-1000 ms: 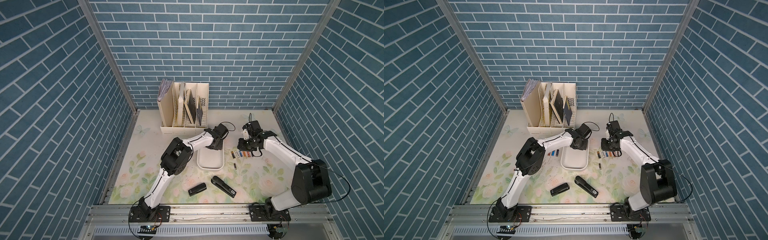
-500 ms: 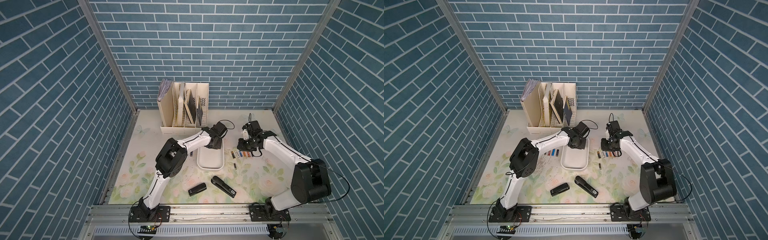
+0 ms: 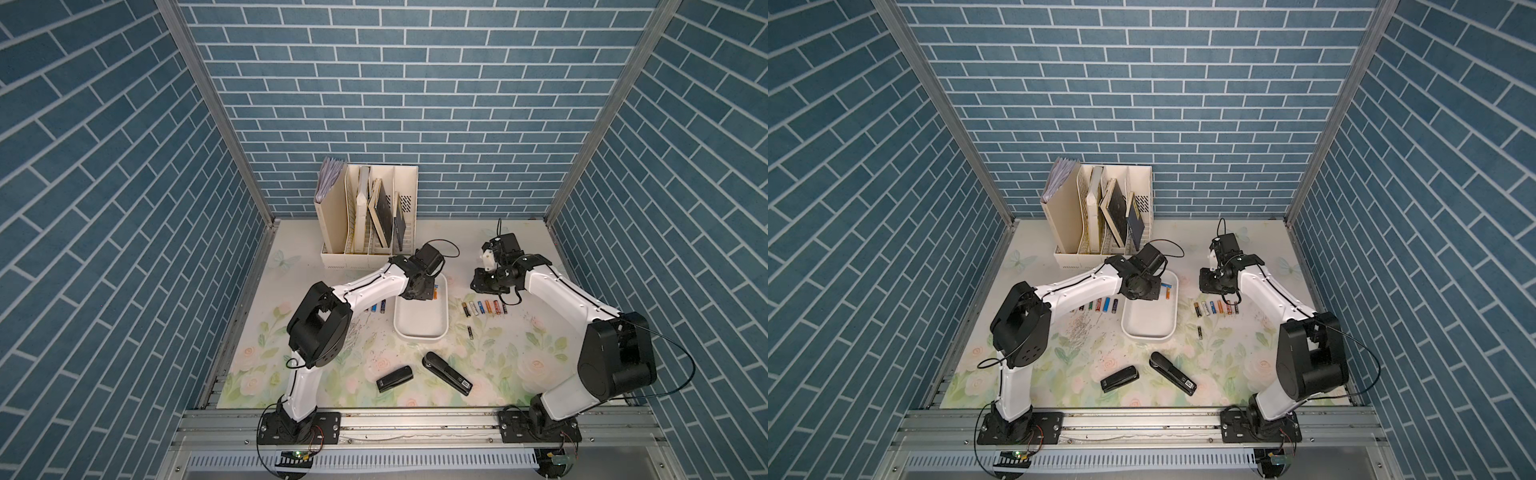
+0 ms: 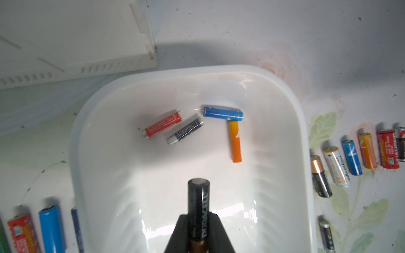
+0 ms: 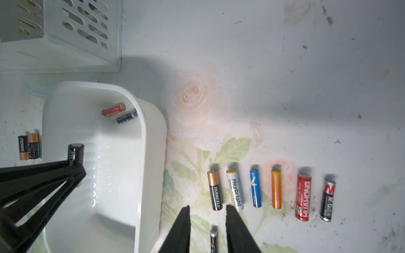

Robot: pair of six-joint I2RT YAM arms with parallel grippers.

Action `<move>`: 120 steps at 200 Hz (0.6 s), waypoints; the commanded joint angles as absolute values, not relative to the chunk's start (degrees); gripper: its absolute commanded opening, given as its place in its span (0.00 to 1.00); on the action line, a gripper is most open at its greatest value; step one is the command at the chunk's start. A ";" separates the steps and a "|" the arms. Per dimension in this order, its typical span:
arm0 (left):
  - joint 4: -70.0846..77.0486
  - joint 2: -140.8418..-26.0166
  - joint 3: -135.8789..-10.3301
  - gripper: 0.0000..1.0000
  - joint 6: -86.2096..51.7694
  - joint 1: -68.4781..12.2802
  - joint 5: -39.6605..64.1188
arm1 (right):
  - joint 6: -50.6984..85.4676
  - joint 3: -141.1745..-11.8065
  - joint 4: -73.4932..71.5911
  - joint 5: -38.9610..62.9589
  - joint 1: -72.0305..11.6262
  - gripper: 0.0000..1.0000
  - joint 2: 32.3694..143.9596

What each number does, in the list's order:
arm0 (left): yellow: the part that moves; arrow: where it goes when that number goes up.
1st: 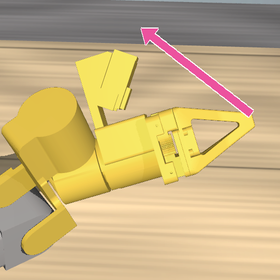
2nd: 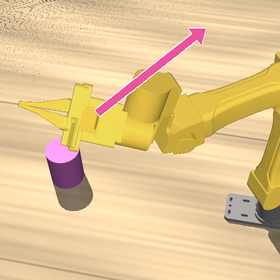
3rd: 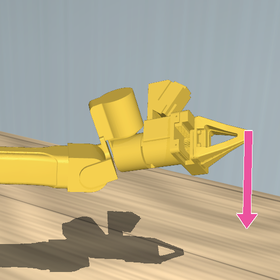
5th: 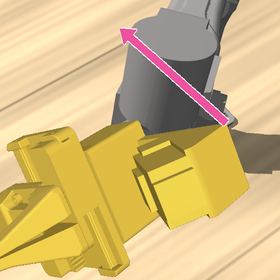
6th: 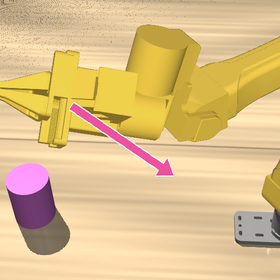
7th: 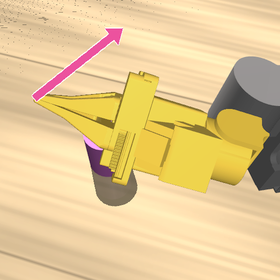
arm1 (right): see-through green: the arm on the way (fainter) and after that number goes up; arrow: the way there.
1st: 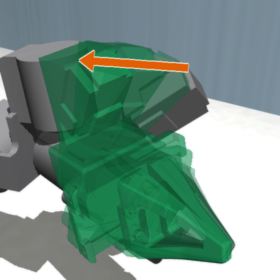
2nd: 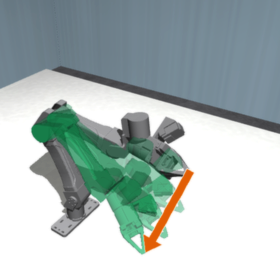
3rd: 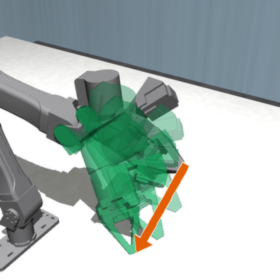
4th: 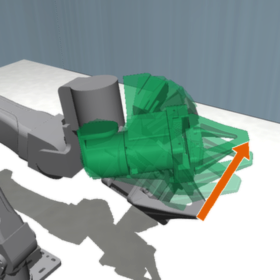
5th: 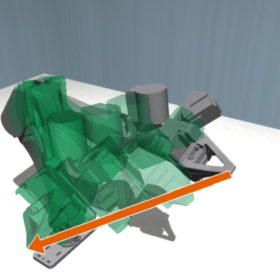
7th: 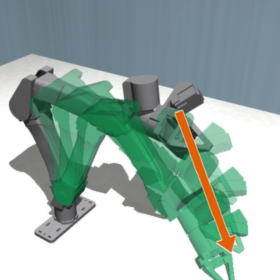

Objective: Take the batteries out of the storage box
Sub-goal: Pick up the battery from the storage box, then place the battery at the center of the board.

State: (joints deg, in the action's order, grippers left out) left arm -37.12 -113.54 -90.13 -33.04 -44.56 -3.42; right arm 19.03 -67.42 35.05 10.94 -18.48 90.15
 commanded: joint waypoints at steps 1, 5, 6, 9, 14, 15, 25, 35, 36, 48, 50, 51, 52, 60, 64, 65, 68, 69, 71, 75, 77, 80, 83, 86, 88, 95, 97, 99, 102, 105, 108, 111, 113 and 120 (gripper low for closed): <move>-37.44 -109.49 -87.61 0.18 -34.16 -43.62 -4.63 | 17.21 -69.01 35.21 11.85 -18.76 0.31 91.48; -37.50 -108.87 -87.13 0.18 -34.23 -43.44 -4.78 | 17.23 -69.08 35.16 11.86 -18.88 0.31 91.56; -37.51 -108.71 -86.98 0.18 -34.30 -43.43 -4.81 | 17.23 -69.12 35.11 11.91 -18.89 0.31 91.57; -37.53 -108.24 -86.52 0.18 -34.33 -43.35 -4.90 | 17.22 -69.21 35.13 11.95 -18.90 0.31 91.65; -37.60 -107.47 -85.90 0.18 -34.46 -43.25 -4.99 | 17.23 -69.32 35.08 12.03 -18.95 0.31 91.76; -37.61 -107.30 -85.84 0.18 -34.50 -43.25 -5.04 | 17.23 -69.33 35.03 12.04 -18.97 0.31 91.80; -37.77 -105.77 -84.52 0.18 -34.78 -42.88 -5.23 | 17.18 -69.50 34.91 12.06 -19.05 0.31 92.00; -37.88 -104.26 -83.12 0.18 -35.02 -42.70 -5.43 | 17.09 -69.52 34.91 12.05 -19.03 0.31 92.13; -37.88 -104.12 -83.00 0.18 -35.04 -42.62 -5.44 | 17.12 -69.52 34.95 12.04 -19.05 0.31 92.16; -38.12 -102.38 -81.54 0.18 -35.33 -42.23 -5.69 | 17.09 -69.52 34.80 12.05 -19.15 0.31 92.24; -38.18 -102.15 -81.25 0.18 -35.33 -42.13 -5.71 | 17.13 -69.52 34.76 12.04 -19.16 0.31 92.21; -38.21 -101.92 -81.10 0.18 -35.33 -42.03 -5.71 | 17.13 -69.52 34.74 12.04 -19.16 0.31 92.20; -38.22 -101.80 -80.98 0.18 -35.33 -42.06 -5.71 | 17.14 -69.52 34.73 12.04 -19.16 0.31 92.20; -38.53 -100.74 -80.04 0.18 -35.46 -41.66 -6.01 | 17.05 -69.57 34.88 12.04 -19.16 0.31 92.39; -38.70 -100.30 -79.57 0.18 -35.51 -41.51 -6.13 | 17.05 -69.58 34.89 12.08 -19.16 0.31 92.37; -38.73 -100.07 -79.42 0.18 -35.51 -41.45 -6.14 | 17.05 -69.60 34.89 12.06 -19.16 0.31 92.37; -38.82 -99.60 -79.04 0.18 -35.51 -41.32 -6.22 | 16.97 -69.61 34.82 12.04 -19.16 0.31 92.37; -38.83 -99.46 -78.90 0.18 -35.51 -41.27 -6.23 | 16.97 -69.61 34.82 12.04 -19.16 0.31 92.37; -38.84 -99.20 -78.63 0.18 -35.49 -41.12 -6.24 | 16.96 -69.61 34.84 12.04 -19.16 0.31 92.37; -38.93 -98.64 -78.09 0.18 -35.51 -40.85 -6.24 | 16.96 -69.62 34.87 12.10 -19.14 0.31 92.37; -39.00 -98.29 -77.84 0.18 -35.49 -40.69 -6.24 | 16.96 -69.61 34.84 12.05 -19.22 0.31 92.37; -39.14 -97.83 -77.46 0.18 -35.51 -40.49 -6.24 | 16.96 -69.62 34.77 12.00 -19.24 0.31 92.43; -39.19 -97.56 -77.05 0.18 -35.58 -40.32 -6.24 | 16.96 -69.61 34.80 11.96 -19.25 0.31 92.46; -39.25 -97.14 -76.67 0.18 -35.56 -40.14 -6.24 | 16.96 -69.65 34.80 11.95 -19.19 0.31 92.46; -39.28 -96.84 -76.36 0.18 -35.59 -40.09 -6.31 | 16.96 -69.62 34.76 11.95 -19.21 0.31 92.46; -39.33 -95.88 -75.48 0.18 -35.66 -39.75 -6.40 | 16.97 -69.62 34.75 11.95 -19.25 0.31 92.61; -39.32 -95.64 -75.12 0.18 -35.63 -39.67 -6.37 | 16.90 -69.61 34.72 11.95 -19.25 0.31 92.63; -39.36 -95.41 -74.85 0.18 -35.67 -39.58 -6.40 | 16.88 -69.63 34.74 11.95 -19.18 0.31 92.64; -39.38 -95.03 -74.40 0.18 -35.76 -39.50 -6.49 | 16.88 -69.66 34.80 11.95 -19.24 0.31 92.70; -39.41 -94.64 -74.00 0.18 -35.84 -39.35 -6.46 | 16.88 -69.66 34.73 11.95 -19.23 0.31 92.72; -39.34 -94.35 -73.45 0.18 -35.89 -39.25 -6.50 | 16.88 -69.62 34.77 11.96 -19.25 0.31 92.72; -39.37 -94.05 -73.01 0.18 -36.01 -39.16 -6.50 | 16.88 -69.61 34.77 11.90 -19.18 0.31 92.76; -39.37 -93.87 -72.61 0.18 -36.09 -39.12 -6.48 | 16.87 -69.61 34.75 11.92 -19.23 0.31 92.78; -39.21 -93.17 -71.61 0.18 -36.26 -39.03 -6.50 | 16.87 -69.65 34.80 11.87 -19.25 0.31 92.81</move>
